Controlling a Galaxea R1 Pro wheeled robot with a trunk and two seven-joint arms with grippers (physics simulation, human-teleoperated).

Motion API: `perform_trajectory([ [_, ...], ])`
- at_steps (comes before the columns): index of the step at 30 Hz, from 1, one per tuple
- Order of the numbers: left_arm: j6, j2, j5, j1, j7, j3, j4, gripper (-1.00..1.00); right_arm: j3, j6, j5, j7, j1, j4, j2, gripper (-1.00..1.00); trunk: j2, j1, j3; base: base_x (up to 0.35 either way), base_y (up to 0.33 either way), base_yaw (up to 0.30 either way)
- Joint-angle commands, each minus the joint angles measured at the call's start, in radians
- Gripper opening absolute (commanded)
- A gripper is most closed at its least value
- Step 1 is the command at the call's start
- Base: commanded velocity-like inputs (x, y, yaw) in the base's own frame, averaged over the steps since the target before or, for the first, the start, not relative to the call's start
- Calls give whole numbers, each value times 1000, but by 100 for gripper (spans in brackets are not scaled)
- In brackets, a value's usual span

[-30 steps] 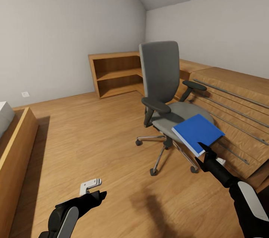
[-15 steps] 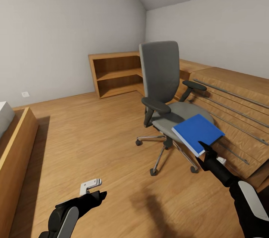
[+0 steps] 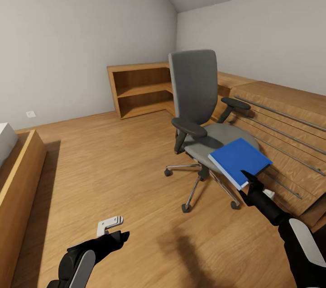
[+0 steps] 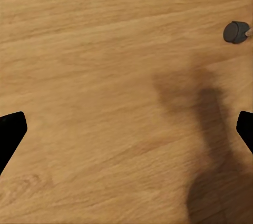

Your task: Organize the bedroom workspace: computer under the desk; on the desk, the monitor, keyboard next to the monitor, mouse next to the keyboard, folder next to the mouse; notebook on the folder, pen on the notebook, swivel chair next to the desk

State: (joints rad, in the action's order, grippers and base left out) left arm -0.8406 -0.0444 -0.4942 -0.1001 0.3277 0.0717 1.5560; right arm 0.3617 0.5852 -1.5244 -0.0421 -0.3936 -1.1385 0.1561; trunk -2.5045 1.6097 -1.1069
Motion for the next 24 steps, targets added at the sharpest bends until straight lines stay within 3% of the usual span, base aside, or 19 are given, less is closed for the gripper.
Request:
perform_trajectory([
  [1,-2,0,-11,-1,10,0,1,100,2,4,1,-3,-1,0,0,100,0,0,-1,0,0,0],
  [24,-2,0,-7,0,8,2,1,100,3,-4,3,-1,-1,0,0,100,0,0,-1,0,0,0],
])
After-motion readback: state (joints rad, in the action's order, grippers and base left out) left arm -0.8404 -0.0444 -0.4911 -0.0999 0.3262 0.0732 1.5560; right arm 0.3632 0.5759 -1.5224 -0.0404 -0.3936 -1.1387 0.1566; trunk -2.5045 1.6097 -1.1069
